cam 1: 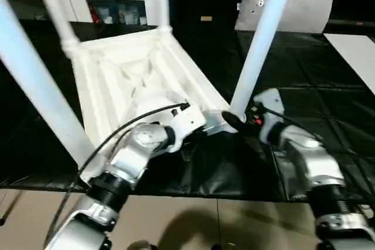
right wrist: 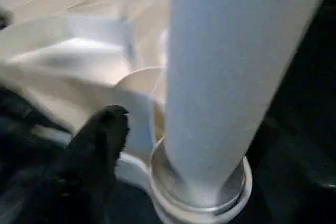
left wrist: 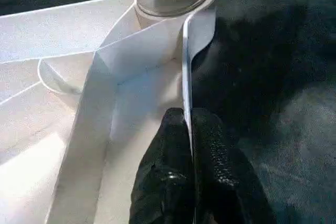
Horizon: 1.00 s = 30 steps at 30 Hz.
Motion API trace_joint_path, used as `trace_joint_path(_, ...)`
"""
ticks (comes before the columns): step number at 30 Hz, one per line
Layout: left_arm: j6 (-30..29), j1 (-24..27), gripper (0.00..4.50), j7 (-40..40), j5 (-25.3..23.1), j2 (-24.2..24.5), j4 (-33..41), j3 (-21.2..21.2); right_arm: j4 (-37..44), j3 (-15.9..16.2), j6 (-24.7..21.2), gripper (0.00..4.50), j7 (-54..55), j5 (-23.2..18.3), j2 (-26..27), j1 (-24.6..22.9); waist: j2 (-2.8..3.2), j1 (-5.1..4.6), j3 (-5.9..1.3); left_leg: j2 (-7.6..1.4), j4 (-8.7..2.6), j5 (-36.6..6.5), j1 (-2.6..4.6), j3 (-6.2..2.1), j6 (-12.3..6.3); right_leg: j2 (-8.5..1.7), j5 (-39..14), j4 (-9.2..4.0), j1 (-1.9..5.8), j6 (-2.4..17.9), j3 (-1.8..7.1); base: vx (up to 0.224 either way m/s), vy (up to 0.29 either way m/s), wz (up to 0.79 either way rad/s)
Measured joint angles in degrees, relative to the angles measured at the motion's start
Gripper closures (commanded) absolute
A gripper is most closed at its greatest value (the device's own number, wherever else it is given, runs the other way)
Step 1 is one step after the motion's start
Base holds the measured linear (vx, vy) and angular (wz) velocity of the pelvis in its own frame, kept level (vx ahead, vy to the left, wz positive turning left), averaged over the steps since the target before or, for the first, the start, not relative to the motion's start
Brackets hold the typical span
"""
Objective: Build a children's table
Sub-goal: Rotate leg to tighten
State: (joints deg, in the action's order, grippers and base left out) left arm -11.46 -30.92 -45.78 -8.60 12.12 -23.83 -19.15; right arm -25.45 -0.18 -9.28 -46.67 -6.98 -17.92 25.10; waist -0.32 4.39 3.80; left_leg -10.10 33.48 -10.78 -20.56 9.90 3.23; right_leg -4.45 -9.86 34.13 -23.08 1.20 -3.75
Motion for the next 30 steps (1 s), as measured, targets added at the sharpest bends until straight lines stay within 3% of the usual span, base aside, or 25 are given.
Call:
trace_joint_path(5,4.2,0.4,4.50,-6.3,1.9,3.1,-0.3,0.0,0.0,2.3,2.7,0.52,-10.3,-0.3,-5.8,0.0,0.00,0.62,0.00,-0.01,0.03,0.0,-0.10,0.01,-0.01,-0.01,0.0,0.00,-0.06,0.0,-0.01,0.000,0.000,0.00)
trace_joint_path(13,10.3,0.7,4.50,-14.3,3.4,7.6,-1.1,-0.7,-1.6,3.3,5.6,0.52,-23.4,-3.3,-9.7,1.2,-0.01,0.80,0.00,-0.04,0.20,0.0,-0.24,0.00,-0.04,-0.01,0.0,0.03,-0.07,0.0,-0.04,0.000,0.000,0.00)
trace_joint_path(14,10.7,0.7,4.50,-15.7,4.0,8.1,-1.0,-0.8,-1.8,3.4,5.5,0.80,-25.0,-3.9,-10.1,1.5,-0.01,0.84,0.00,-0.05,0.19,0.0,-0.25,0.00,-0.12,-0.01,0.0,0.02,-0.08,0.0,-0.05,0.000,0.000,0.00)
trace_joint_path(18,12.6,1.1,4.50,-19.7,5.4,10.0,-0.9,-1.1,-2.9,4.2,4.8,0.88,-28.9,-4.7,-10.4,2.7,-0.01,1.13,0.00,-0.09,0.20,0.2,-0.30,0.00,-0.32,0.00,0.0,0.04,-0.11,0.0,-0.11,0.000,0.000,0.00)
trace_joint_path(25,14.4,1.1,4.50,-22.8,6.1,11.2,-0.8,-1.7,-5.2,5.4,4.4,1.63,-33.1,-5.9,-9.7,4.2,-0.09,1.91,0.02,-0.11,0.37,0.2,-0.39,-0.01,-0.33,-0.01,0.0,0.10,-0.15,0.1,-0.11,0.000,0.000,0.00)
trace_joint_path(29,14.7,1.1,4.50,-23.3,6.2,11.3,-0.8,-1.7,-5.2,6.3,4.2,1.80,-34.3,-6.2,-9.7,4.4,-0.22,2.08,0.05,-0.13,0.37,0.2,-0.38,-0.01,-0.33,-0.01,0.0,0.15,-0.16,0.1,-0.12,0.000,0.000,0.00)
trace_joint_path(30,14.7,1.1,4.50,-23.4,6.3,11.3,-0.8,-1.7,-5.3,6.4,4.2,2.13,-34.6,-6.2,-9.6,4.4,-0.23,2.07,0.06,-0.13,0.37,0.2,-0.39,-0.01,-0.33,-0.01,0.0,0.15,-0.17,0.1,-0.12,0.000,0.000,0.00)
